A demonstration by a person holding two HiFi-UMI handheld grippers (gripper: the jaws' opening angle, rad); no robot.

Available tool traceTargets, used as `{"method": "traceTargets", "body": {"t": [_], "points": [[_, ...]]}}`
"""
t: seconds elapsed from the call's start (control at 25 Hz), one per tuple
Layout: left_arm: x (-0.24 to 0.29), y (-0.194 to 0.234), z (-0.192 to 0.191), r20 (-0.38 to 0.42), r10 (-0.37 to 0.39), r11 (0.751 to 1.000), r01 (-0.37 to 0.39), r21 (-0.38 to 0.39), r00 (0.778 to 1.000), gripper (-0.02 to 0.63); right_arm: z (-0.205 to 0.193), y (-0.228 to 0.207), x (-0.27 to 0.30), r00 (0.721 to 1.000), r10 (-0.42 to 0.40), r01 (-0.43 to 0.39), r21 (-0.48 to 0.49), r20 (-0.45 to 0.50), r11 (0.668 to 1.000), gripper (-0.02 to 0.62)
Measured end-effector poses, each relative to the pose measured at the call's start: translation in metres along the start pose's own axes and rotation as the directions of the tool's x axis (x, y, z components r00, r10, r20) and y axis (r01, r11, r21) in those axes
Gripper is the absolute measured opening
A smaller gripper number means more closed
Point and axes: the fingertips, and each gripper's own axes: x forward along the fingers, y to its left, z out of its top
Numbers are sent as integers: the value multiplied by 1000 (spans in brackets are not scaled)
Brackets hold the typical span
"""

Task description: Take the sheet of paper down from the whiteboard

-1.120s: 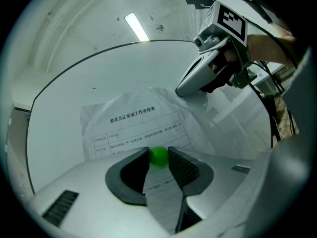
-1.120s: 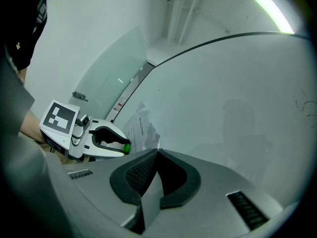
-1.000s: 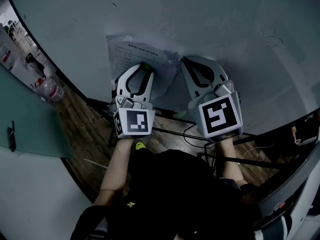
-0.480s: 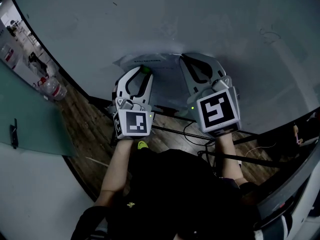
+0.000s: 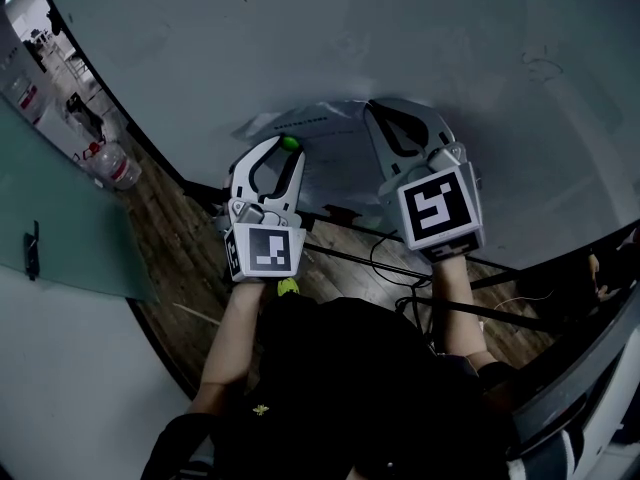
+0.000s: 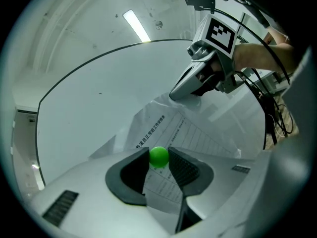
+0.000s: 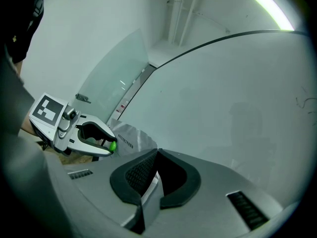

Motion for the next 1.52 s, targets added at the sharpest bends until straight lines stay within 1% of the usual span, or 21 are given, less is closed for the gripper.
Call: {"method": "traceTargets", "body": {"t": [0.32, 0.64, 0.88, 1.08, 1.28, 1.52], "points": [[-9, -9, 1, -35, 12, 1000, -11, 11, 999, 143, 4, 2, -16, 999, 28, -29, 32, 46, 999, 12], [-22, -23, 9, -54, 11, 1000, -10, 20, 998, 143, -2, 12, -35, 996, 65, -68, 57, 65, 996, 12], [-27, -32, 14, -59, 12, 1000, -11, 23, 998, 143, -9, 14, -48, 994, 78, -84, 82, 79, 993, 12], [-30, -32, 14, -66, 21, 999, -19, 27, 998, 143, -10, 18, -53, 991, 99, -108, 96, 94, 990, 12], [-36, -34, 13, -89, 21, 999, -19, 26, 996, 143, -6, 26, -57, 985, 133, -146, 118, 108, 982, 12], [-43, -36, 14, -102, 20, 1000, -18, 16, 995, 143, -10, 35, -61, 981, 160, -173, 125, 109, 977, 12]]}}
